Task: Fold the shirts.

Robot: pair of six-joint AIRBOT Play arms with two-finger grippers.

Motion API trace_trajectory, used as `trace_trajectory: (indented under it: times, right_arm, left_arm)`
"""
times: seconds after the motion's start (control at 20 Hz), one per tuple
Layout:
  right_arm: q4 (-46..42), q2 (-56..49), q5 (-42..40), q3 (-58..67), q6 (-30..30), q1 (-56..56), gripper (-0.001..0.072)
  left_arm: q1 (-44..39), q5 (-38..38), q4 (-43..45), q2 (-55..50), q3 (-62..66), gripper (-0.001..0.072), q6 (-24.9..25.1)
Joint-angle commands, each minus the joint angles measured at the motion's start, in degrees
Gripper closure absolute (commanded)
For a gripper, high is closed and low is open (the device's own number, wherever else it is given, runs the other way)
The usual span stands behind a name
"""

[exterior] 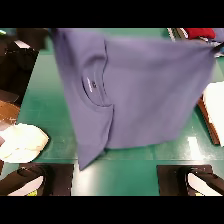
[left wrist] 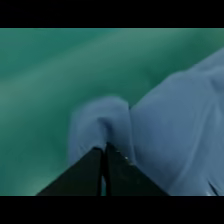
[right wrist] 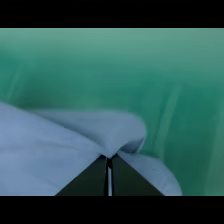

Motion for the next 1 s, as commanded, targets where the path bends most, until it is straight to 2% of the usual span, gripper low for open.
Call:
trace_trajectory:
  times: [0.0, 0.15, 0.3, 0.35, 0.4, 0.45, 0.55, 0.6, 0.65, 0.8, 0.95]
  right_arm:
    - [0.09, -10.1, -1.25, -6.86, 0.22, 4.2, 0.0699]
    - [0.13, -16.87, -12.04, -10.95, -0.11, 6.71, 0.0698]
    - [0.26, -22.29, -17.77, -9.75, -0.09, 7.72, 0.0697]
    - [0.26, -24.02, -18.1, -8.31, -0.09, 7.74, 0.0697]
    - [0.26, -25.44, -18.01, -6.75, -0.09, 7.74, 0.0697]
    - [0.26, -26.73, -17.55, -5.03, -0.09, 7.74, 0.0696]
    - [0.17, -28.28, -16.15, -1.75, -0.09, 7.61, 0.0672]
    - [0.22, -28.83, -14.84, 0.15, -0.07, 7.1, 0.0458]
    - [0.2, -28.87, -13.18, 1.57, -0.07, 6.67, 0.0286]
    - [0.22, -27.91, -3.82, 3.87, -0.13, 3.85, 0.0271]
    - [0.35, -23.28, 2.84, -1.84, -3.43, 1.46, 0.0271]
  left_arm:
    - [4.15, -1.16, 2.14, -11.65, -7.96, 0.0685, -2.97]
    - [7.87, 0.52, 2.16, -20.39, -9.29, 0.0685, -4.11]
    - [10.03, 1.51, 2.1, -23.34, -9.29, 0.0683, -4.17]
    - [10.25, 1.68, 2.19, -23.34, -9.29, 0.0573, -4.13]
    - [10.36, 1.44, 2.12, -23.3, -9.22, 0.026, -4.15]
    - [10.36, 0.94, 2.21, -23.3, -9.18, 0.0061, -4.13]
    - [10.36, -1.38, 2.19, -23.23, -9.07, 0.0052, -4.13]
    - [10.36, -3.41, 2.19, -23.23, -8.7, 0.0052, -4.13]
    - [10.36, -5.44, 2.16, -22.93, -8.66, 0.0053, -4.15]
    - [10.36, -8.72, 1.81, -21.59, -8.96, 0.0053, -5.2]
    - [10.36, -10.88, -1.27, -19.19, -11.41, 0.0053, -5.55]
